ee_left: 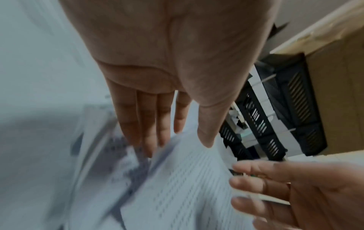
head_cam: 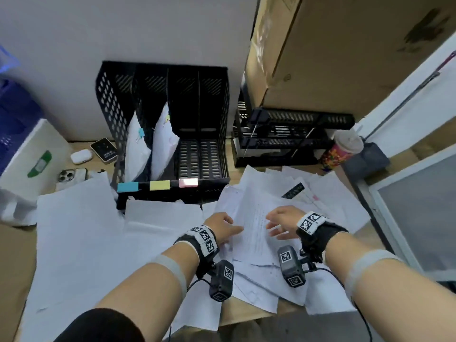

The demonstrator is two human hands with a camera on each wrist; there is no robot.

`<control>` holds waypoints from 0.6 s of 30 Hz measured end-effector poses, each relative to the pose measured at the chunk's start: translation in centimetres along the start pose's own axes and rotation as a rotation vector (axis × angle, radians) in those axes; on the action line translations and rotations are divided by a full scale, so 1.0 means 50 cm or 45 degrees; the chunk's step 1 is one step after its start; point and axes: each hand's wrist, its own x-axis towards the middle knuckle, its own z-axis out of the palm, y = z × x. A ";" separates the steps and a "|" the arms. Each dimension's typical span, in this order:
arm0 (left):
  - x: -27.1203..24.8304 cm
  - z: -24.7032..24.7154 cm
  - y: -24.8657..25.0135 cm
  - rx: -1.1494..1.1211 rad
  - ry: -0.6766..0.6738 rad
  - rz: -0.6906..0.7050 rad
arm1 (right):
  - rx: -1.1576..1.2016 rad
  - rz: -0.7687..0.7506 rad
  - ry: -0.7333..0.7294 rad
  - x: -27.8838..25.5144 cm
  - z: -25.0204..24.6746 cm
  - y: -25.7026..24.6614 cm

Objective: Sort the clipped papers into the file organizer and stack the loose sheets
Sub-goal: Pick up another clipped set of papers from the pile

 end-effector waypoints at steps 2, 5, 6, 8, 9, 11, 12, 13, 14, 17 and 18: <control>0.012 0.035 0.008 0.173 0.045 0.052 | 0.061 0.072 0.017 0.003 -0.025 0.065; 0.017 0.077 0.017 0.162 0.087 0.069 | 0.041 0.151 0.066 0.006 -0.061 0.138; 0.015 0.086 0.018 0.163 0.114 0.064 | -0.004 0.164 0.079 0.004 -0.073 0.154; 0.010 0.095 0.021 0.138 0.163 0.047 | -0.164 0.148 0.132 -0.003 -0.101 0.178; 0.008 0.097 0.022 0.097 0.184 0.033 | -0.239 0.151 0.190 -0.003 -0.116 0.189; -0.002 0.094 0.028 0.001 0.222 -0.021 | -0.331 0.211 0.331 -0.010 -0.146 0.203; -0.011 0.090 0.031 -0.040 0.233 -0.040 | -0.308 0.216 0.379 -0.004 -0.160 0.211; -0.020 0.087 0.034 -0.085 0.242 -0.061 | -0.223 0.209 0.375 -0.002 -0.170 0.212; -0.024 0.084 0.034 -0.155 0.249 -0.074 | -0.069 0.185 0.334 0.001 -0.175 0.209; 0.008 0.080 -0.009 -0.390 0.274 -0.111 | 0.375 0.026 0.166 0.000 -0.192 0.182; 0.020 0.080 -0.026 -0.432 0.277 -0.116 | 0.427 -0.051 0.173 -0.001 -0.200 0.171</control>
